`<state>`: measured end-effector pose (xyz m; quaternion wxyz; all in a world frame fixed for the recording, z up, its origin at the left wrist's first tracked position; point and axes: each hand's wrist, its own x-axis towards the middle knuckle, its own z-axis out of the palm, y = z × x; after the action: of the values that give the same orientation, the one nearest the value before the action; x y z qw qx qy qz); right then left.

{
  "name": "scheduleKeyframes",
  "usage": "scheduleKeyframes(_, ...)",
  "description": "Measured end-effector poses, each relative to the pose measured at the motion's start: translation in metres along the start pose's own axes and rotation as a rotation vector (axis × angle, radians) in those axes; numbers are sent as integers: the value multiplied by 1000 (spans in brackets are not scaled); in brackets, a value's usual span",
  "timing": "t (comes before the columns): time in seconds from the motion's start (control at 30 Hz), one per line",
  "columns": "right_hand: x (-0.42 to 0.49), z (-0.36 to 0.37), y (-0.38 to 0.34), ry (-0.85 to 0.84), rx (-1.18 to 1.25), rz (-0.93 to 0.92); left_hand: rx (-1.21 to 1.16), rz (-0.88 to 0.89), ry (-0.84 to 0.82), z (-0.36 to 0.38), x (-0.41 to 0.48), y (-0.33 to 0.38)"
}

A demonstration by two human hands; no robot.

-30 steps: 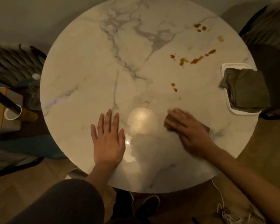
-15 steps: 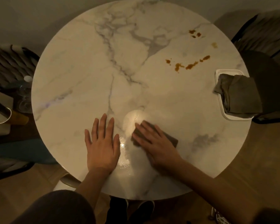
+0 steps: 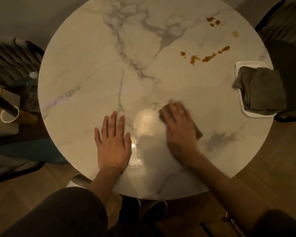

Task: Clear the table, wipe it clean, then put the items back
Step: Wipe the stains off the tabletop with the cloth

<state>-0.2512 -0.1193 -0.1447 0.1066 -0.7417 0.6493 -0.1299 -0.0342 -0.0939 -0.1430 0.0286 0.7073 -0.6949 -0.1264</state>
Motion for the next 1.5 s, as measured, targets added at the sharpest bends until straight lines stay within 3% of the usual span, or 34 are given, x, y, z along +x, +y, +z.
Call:
scheduleKeyframes(0.1,-70,13,-43,-152,16,-297,2,1,-11,-1,0,0)
scheduleKeyframes(0.2,-120,18,-50,-275,9,-460,-7,-5,-26,-3,1,0)
scheduleKeyframes(0.4,-75,13,-31,-315,58,-649,-34,2,-31,-5,2,0)
scheduleKeyframes(0.57,24,5,-8,-249,114,-450,-214,-4,28,-19,9,0)
scheduleKeyframes(0.67,80,-2,12,-204,155,-285,-298,84,75,-35,48,-2)
scheduleKeyframes(0.8,154,-7,34,-102,134,-113,-255,193,119,-52,142,-10)
scheduleKeyframes(0.97,211,-2,40,-58,75,-17,-98,340,19,-49,228,-17)
scheduleKeyframes(1.1,190,3,19,-73,-19,-63,27,397,4,-38,238,-17)
scheduleKeyframes(1.27,74,18,-44,-219,-3,-350,13,381,5,-40,238,-18)
scheduleKeyframes(1.37,51,12,-36,-255,4,-499,2,379,-10,-41,238,-16)
scheduleKeyframes(1.43,61,2,-6,-223,56,-372,-4,380,-15,-40,238,-17)
scheduleKeyframes(1.5,81,-13,33,-116,79,-103,-11,380,-13,-40,238,-17)
